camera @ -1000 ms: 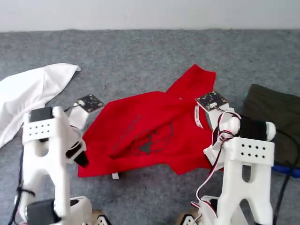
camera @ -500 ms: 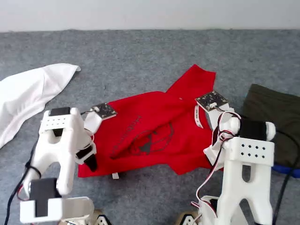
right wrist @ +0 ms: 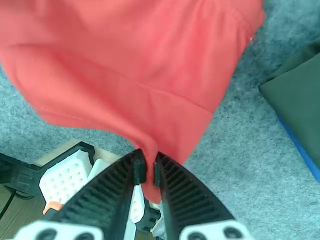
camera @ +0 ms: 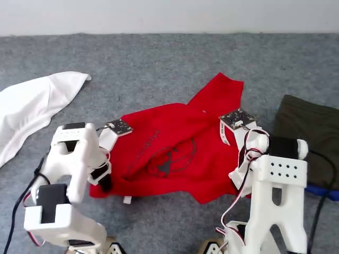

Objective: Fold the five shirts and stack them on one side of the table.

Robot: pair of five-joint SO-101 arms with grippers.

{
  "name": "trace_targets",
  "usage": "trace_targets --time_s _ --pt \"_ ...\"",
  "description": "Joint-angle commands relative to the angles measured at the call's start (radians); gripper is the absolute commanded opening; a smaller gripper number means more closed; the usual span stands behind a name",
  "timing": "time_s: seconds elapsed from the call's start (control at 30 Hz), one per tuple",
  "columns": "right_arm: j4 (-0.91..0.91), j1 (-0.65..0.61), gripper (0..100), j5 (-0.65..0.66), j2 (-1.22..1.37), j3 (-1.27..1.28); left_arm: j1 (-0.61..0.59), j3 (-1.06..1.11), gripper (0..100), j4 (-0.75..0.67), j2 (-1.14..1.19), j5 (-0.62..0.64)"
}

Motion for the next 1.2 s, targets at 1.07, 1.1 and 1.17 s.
trace_targets --time_s 1.07,1.1,1.17 --pt "-0.335 0.015 0.9 0.336 -0.206 -1.019 0.072 -0.911 1 0.176 -0.841 0.241" --pt "-0.372 0.015 0.9 0.342 -0.206 -1.036 0.072 -0.937 1 0.155 -0.841 0.23" --pt "-0.45 0.016 0.9 0.347 -0.206 -1.065 0.072 -0.975 1 0.121 -0.841 0.19"
